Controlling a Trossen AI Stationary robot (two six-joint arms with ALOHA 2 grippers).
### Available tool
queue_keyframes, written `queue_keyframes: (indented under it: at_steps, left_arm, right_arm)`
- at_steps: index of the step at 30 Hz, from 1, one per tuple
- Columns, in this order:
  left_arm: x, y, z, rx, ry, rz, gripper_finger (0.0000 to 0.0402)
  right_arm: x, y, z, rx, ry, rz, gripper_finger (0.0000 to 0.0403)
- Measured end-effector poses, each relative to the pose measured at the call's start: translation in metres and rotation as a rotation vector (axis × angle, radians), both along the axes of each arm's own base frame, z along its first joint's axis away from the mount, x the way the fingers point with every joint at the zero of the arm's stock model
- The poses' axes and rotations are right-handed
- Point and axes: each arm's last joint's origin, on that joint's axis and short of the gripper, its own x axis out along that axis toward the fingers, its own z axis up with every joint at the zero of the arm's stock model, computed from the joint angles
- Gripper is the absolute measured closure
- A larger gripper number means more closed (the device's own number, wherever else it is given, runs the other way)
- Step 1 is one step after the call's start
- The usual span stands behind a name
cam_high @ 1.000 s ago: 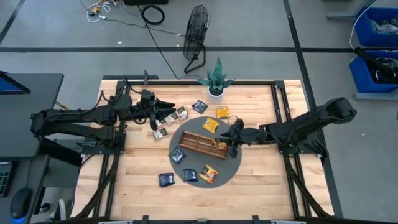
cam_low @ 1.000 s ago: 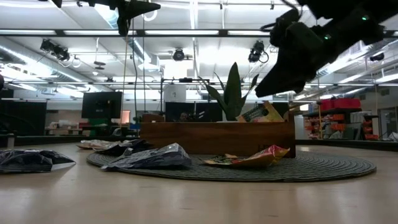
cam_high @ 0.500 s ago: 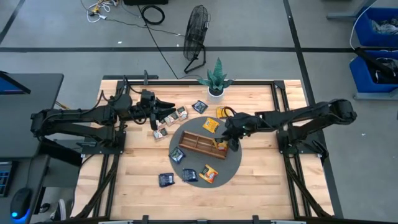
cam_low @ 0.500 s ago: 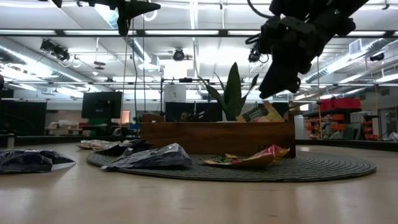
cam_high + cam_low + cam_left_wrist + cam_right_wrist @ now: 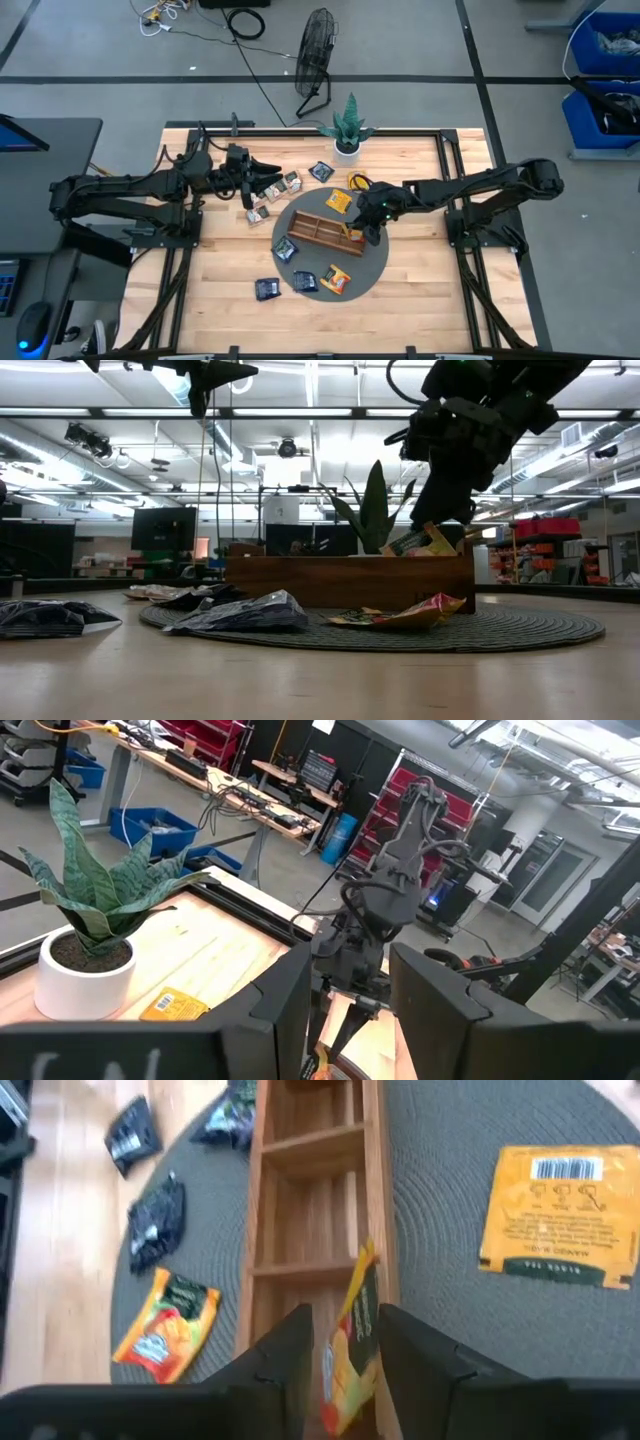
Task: Pick & Place Tea
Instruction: Put the yellow tea bag into the right section of the wooden organizer
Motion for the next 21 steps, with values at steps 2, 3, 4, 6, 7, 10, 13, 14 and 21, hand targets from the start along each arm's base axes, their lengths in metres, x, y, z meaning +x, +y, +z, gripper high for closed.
queue_keyframes:
  at_steps: [2,3,4,6,7,10,13,14,21]
  left_arm:
    - [0.0000,0.0000,0.0000,0.000,0.000,0.000,0.0259]
    - [0.0000,0.0000,0.0000,0.000,0.000,0.000,0.0259]
    - [0.0000,0.0000,0.0000,0.000,0.000,0.000,0.0259]
    - [0.0000,0.0000,0.0000,0.000,0.000,0.000,0.0259]
    - [0.0000,0.0000,0.0000,0.000,0.000,0.000,0.0259]
    - [0.0000,0.0000,0.0000,0.000,0.000,0.000,0.0259]
    - [0.0000,0.0000,0.0000,0.000,0.000,0.000,0.0259]
    - [0.0000,0.0000,0.0000,0.000,0.000,0.000,0.0259]
    - [0.0000,0.0000,0.0000,0.000,0.000,0.000,0.0259]
  right_arm:
    - [0.0001,0.0000,0.0001,0.003,-0.001,-0.004,0.0290]
    - [0.0000,0.0000,0.0000,0.002,0.000,-0.003,0.0297]
    - [-0.0002,0.0000,-0.0002,0.002,0.003,-0.002,0.0305]
    - [-0.0011,0.0003,-0.0010,0.010,0.015,0.005,0.0326]
    - [-0.0016,0.0005,-0.0014,0.013,0.022,0.007,0.0337]
    - [-0.0023,0.0007,-0.0020,0.023,0.032,0.012,0.0369]
    - [-0.0024,0.0007,-0.0021,0.024,0.033,0.012,0.0395]
    - [-0.0023,0.0007,-0.0020,0.023,0.032,0.012,0.0398]
    - [-0.0011,0.0043,-0.0004,-0.006,0.014,-0.019,0.0401]
